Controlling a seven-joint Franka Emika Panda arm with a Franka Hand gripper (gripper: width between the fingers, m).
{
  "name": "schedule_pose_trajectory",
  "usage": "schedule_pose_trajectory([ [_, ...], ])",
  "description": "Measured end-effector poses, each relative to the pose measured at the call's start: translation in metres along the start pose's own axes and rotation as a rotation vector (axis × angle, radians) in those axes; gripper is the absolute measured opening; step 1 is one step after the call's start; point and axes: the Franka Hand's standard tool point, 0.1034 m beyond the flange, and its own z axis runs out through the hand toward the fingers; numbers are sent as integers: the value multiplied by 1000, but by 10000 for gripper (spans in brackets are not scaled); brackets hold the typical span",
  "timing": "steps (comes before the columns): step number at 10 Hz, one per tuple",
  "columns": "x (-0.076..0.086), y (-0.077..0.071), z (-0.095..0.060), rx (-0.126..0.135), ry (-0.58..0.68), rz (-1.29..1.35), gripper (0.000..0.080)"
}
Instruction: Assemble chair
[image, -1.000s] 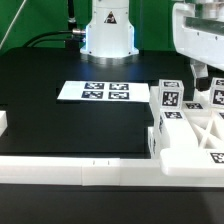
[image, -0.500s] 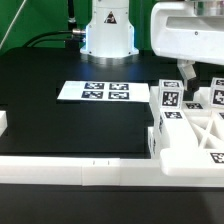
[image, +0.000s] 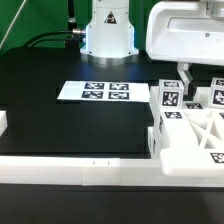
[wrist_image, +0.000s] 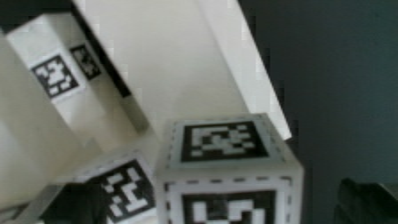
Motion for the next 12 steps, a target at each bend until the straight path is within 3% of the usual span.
schedule_pose_trajectory([
  [1, 1, 1, 0, 0, 1, -36, 620],
  [2, 2, 3, 0, 0, 1, -31, 486],
  [3, 2, 2, 0, 0, 1, -31, 486],
  [4, 2, 2, 0, 0, 1, -22, 350],
  [5, 2, 3, 0, 0, 1, 6, 284],
  [7, 1, 2, 0, 1, 0, 45, 284],
  [12, -1, 5, 1, 29, 27, 545, 284],
])
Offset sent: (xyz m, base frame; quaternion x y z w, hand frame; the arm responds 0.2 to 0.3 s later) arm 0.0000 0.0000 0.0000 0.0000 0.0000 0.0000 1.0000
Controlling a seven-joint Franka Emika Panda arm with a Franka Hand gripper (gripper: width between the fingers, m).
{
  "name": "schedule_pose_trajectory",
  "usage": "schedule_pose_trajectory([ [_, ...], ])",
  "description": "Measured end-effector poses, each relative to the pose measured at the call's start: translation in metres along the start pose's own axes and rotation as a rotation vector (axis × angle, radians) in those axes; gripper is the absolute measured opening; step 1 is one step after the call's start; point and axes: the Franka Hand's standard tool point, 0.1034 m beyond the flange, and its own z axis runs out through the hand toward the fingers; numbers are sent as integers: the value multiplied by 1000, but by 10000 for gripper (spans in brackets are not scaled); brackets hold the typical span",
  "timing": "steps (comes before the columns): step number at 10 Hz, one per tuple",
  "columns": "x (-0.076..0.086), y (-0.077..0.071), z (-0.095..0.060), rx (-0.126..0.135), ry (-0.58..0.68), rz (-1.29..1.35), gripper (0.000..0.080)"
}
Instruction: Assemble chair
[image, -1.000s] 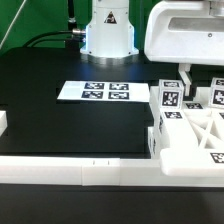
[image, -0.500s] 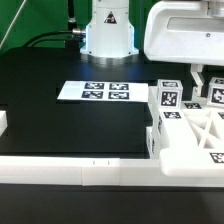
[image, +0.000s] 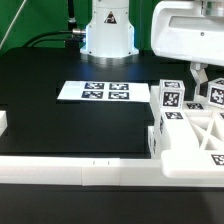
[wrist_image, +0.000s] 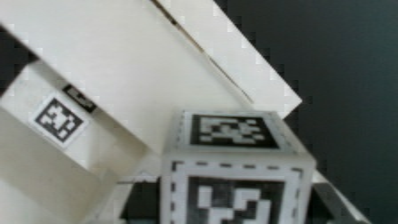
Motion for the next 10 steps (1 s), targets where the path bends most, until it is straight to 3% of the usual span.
schedule_pose_trajectory([
  [3, -1, 4, 0, 24, 0, 288, 284],
  [7, -1, 5, 0, 35, -31, 603, 284],
  [8, -2, 5, 1, 33, -32, 610, 362],
  [9, -2, 6, 2, 32, -31, 589, 362],
  [10, -2, 5, 2, 30, -32, 568, 543],
])
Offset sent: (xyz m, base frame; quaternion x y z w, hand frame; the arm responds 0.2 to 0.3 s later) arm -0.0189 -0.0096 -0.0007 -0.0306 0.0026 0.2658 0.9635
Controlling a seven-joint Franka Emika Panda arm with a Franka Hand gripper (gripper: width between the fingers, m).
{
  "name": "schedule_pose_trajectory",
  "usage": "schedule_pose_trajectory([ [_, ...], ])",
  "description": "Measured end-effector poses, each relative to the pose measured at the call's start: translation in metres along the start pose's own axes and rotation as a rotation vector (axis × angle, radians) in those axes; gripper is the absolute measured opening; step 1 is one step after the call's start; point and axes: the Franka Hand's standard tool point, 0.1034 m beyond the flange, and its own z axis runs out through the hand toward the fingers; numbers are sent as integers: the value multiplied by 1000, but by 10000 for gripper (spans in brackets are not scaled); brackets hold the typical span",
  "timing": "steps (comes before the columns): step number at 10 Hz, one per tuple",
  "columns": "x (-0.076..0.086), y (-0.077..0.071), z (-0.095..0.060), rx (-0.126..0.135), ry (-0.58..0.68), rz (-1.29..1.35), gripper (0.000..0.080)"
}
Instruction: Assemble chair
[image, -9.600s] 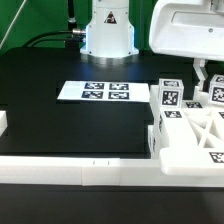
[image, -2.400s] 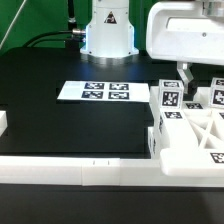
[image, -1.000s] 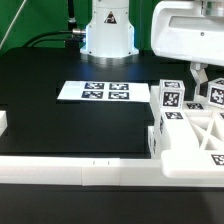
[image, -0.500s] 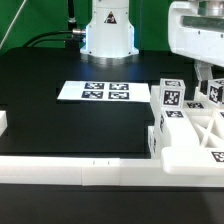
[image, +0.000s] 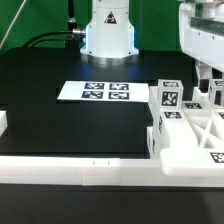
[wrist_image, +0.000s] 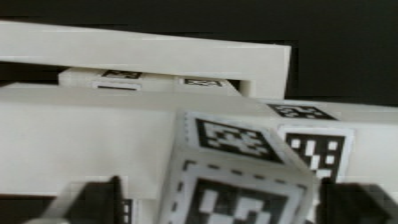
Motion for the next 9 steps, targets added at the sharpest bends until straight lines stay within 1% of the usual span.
schedule_pose_trajectory([
  [1, -2, -1, -1, -7, -3, -5, 630],
  [2, -3, -2, -1, -5, -4, -67, 644],
  [4, -3, -3, -1, -4, -1, -258, 648],
  [6, -2, -3, -1, -4, -1, -385, 648],
  [7, 0, -5, -3, -2, -1, -522, 648],
  [8, -1, -7, -3, -11, -5, -604, 648],
  [9, -2, -9, -4, -13, -7, -669, 648],
])
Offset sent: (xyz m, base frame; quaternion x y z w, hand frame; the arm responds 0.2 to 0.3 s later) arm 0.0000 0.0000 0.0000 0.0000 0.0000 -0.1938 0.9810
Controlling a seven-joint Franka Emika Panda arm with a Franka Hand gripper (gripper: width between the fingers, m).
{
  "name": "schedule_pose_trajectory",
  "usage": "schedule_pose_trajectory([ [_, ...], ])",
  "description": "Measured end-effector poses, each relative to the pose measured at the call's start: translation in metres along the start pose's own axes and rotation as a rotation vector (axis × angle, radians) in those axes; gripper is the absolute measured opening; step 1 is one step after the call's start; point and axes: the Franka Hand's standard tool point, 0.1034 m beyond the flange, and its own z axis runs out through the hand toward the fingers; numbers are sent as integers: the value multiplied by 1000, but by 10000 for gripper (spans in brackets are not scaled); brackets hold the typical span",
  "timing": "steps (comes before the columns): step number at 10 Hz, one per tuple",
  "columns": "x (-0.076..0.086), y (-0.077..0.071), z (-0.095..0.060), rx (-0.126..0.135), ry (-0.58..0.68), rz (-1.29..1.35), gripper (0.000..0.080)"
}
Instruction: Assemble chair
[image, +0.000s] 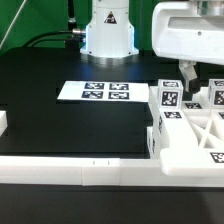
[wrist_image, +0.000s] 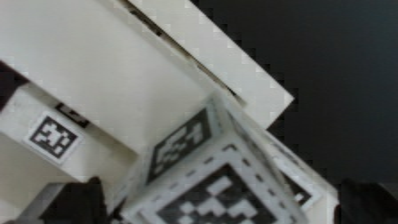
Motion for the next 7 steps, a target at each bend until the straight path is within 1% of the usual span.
schedule_pose_trajectory([
  [3, 0, 0, 0, -1, 1, -170, 648],
  [5, -2, -1, 1, -19, 11, -309, 648],
  [6, -3, -2, 1, -32, 19, -367, 648],
  [7, -2, -2, 1, -38, 21, -445, 648],
])
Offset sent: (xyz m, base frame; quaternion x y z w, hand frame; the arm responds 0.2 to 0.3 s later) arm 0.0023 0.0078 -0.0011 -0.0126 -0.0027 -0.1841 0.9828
